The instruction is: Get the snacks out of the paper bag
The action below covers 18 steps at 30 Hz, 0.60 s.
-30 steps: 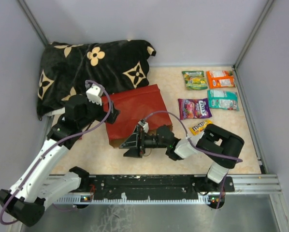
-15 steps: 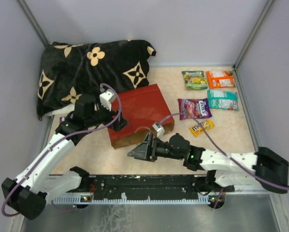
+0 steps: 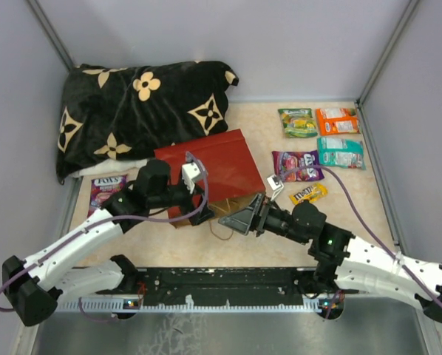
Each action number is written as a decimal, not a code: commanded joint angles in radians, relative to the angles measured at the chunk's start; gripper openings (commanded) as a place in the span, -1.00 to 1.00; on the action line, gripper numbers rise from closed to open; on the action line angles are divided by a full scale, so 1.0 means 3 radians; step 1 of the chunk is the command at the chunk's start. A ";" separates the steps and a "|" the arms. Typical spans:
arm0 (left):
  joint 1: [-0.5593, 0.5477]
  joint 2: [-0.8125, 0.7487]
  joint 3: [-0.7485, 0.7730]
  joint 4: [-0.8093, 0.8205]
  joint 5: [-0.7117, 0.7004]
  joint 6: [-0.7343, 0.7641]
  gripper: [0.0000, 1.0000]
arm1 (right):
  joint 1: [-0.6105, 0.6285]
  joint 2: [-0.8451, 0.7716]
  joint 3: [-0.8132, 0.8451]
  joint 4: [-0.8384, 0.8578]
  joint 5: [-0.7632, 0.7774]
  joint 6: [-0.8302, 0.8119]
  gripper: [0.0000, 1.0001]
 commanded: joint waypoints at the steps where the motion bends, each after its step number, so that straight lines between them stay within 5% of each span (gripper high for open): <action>1: -0.0336 0.0074 -0.0059 0.0191 -0.0190 0.0212 0.99 | -0.0072 -0.0352 0.0311 -0.0492 0.0261 -0.0258 0.99; 10: -0.0614 0.0614 0.0275 0.0110 -0.1079 0.0408 0.98 | -0.0117 -0.0704 0.0566 -0.0863 0.0498 -0.0526 0.98; 13: -0.0618 0.0732 0.0423 0.0130 -0.1265 0.0477 0.81 | -0.0116 -0.0682 0.0508 -0.0847 0.0507 -0.0524 0.99; 15: -0.0613 0.0763 0.0517 0.0159 -0.1304 0.0495 0.29 | -0.0116 -0.0653 0.0402 -0.0792 0.0515 -0.0459 0.99; 18: -0.0608 0.0831 0.0683 0.0155 -0.1473 0.0394 -0.89 | -0.0116 -0.0617 0.0103 -0.0498 0.0455 -0.0284 0.99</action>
